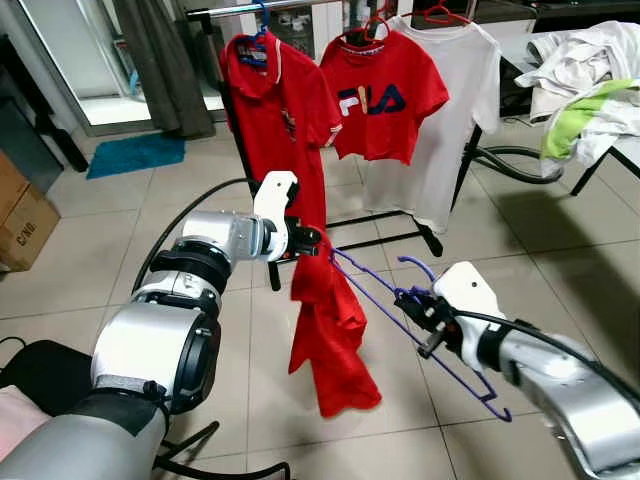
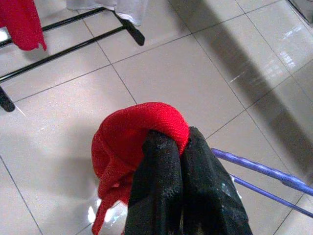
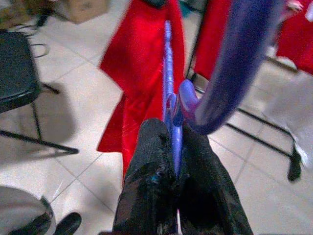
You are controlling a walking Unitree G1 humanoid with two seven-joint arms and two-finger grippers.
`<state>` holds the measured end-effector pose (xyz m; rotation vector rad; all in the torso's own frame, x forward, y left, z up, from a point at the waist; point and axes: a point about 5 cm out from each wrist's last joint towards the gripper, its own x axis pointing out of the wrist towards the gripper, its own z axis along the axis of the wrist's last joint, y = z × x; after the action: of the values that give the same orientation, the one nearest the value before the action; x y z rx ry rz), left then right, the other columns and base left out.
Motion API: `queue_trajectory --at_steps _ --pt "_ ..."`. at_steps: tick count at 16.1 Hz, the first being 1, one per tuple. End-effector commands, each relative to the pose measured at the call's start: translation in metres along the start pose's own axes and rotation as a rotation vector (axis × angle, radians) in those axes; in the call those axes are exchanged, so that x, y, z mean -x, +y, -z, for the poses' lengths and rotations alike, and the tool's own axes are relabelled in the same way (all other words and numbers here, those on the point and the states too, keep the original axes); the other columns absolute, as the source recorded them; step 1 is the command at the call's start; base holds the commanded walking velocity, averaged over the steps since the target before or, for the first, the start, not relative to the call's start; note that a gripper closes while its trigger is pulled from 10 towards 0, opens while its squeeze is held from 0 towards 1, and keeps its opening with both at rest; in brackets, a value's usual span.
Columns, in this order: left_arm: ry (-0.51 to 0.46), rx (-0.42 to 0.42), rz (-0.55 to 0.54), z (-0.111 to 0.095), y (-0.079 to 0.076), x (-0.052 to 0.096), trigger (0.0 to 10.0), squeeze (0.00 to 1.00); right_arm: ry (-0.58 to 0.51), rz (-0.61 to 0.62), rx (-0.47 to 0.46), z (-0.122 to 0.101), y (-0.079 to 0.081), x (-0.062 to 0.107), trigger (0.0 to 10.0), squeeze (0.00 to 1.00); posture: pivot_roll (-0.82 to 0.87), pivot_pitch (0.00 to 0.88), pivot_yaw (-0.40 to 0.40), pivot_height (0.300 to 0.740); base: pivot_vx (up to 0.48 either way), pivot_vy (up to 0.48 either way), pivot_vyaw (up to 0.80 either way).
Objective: Hang hanger
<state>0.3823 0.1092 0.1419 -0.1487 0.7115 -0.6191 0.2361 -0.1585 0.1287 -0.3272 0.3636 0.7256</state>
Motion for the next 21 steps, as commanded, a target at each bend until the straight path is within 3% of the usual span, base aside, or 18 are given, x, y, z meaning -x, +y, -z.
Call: queue_trajectory --at_steps 1,3,5,9,11,14,17,21 --pt "-0.034 -0.003 -0.019 -0.012 0.001 0.005 0.0 0.00 -0.027 -0.048 0.019 -0.004 0.001 0.007 10.0 0.00 -0.01 0.000 0.135 0.740 0.000 0.000 0.00" --pt "-0.050 0.025 -0.020 -0.015 -0.002 0.005 0.1 0.00 -0.018 -0.127 0.041 -0.005 0.003 0.015 10.0 0.00 -0.01 0.000 0.136 0.740 0.000 0.000 0.00" --pt "-0.061 0.078 0.020 -0.019 -0.010 0.003 0.3 0.00 -0.013 -0.173 0.029 -0.006 0.014 0.009 10.0 0.00 -0.01 0.000 0.137 0.740 0.000 0.000 0.00" --pt "-0.065 0.087 0.017 -0.019 -0.014 0.001 0.5 0.00 0.050 -0.199 -0.006 0.002 0.031 -0.004 10.0 0.00 -0.01 0.000 0.143 0.740 0.000 0.000 0.00" --pt "-0.068 0.082 0.031 -0.021 -0.016 0.002 0.7 0.00 0.145 -0.110 0.033 0.013 0.023 -0.011 10.0 0.00 -0.02 0.000 0.148 0.740 0.000 0.000 0.00" --pt "-0.067 0.034 0.001 -0.020 -0.010 0.004 0.8 0.00 0.148 -0.102 0.024 0.013 0.022 -0.009 10.0 0.00 -0.01 0.000 0.149 0.740 0.000 0.000 0.00" --pt "-0.074 0.055 -0.033 -0.020 -0.004 0.007 0.9 0.00 0.183 -0.111 0.045 0.018 0.018 -0.002 10.0 0.00 -0.01 0.000 0.149 0.740 0.000 0.000 0.00" --pt "-0.098 0.099 0.010 -0.029 -0.013 0.008 1.0 0.00 0.263 -0.034 0.061 0.030 0.014 -0.014 10.0 0.00 -0.01 0.000 0.145 0.740 0.000 0.000 0.00"
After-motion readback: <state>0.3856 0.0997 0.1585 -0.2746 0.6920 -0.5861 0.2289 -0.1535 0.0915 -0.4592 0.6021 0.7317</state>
